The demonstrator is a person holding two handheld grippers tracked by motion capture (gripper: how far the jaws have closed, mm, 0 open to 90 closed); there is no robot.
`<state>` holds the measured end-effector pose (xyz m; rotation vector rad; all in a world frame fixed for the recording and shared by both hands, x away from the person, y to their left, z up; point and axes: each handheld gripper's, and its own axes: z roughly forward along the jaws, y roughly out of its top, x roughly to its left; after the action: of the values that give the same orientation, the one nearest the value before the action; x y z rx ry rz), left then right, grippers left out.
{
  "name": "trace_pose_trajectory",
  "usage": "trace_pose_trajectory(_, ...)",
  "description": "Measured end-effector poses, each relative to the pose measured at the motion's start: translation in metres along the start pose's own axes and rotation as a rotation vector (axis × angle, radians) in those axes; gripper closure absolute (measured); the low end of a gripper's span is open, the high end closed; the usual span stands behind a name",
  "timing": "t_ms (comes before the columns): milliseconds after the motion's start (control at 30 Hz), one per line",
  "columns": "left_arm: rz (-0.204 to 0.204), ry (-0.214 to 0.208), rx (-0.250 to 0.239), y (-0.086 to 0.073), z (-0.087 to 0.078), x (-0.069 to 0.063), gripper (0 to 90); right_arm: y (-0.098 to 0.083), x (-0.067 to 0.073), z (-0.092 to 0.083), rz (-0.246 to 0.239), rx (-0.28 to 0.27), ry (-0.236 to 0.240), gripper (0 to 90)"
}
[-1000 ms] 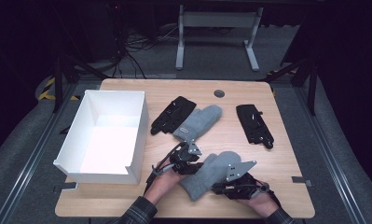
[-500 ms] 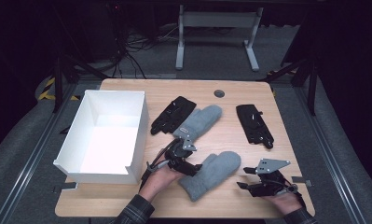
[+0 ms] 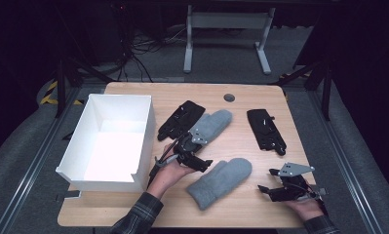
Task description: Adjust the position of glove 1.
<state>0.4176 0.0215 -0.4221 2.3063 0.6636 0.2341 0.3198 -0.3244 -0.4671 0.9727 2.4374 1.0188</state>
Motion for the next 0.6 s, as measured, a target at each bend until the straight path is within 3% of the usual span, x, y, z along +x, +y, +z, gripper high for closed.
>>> trace_pose_trajectory(133, -0.007, 0.013, 0.004, 0.01, 0.005, 0.008, 15.0, -0.001, 0.001, 0.003, 0.001, -0.017, 0.004, 15.6)
trace_pose_trajectory(600, -0.03, 0.069, 0.047, 0.029, 0.031, 0.038, 18.3, -0.001, 0.0, 0.003, 0.002, -0.016, 0.009, 15.2)
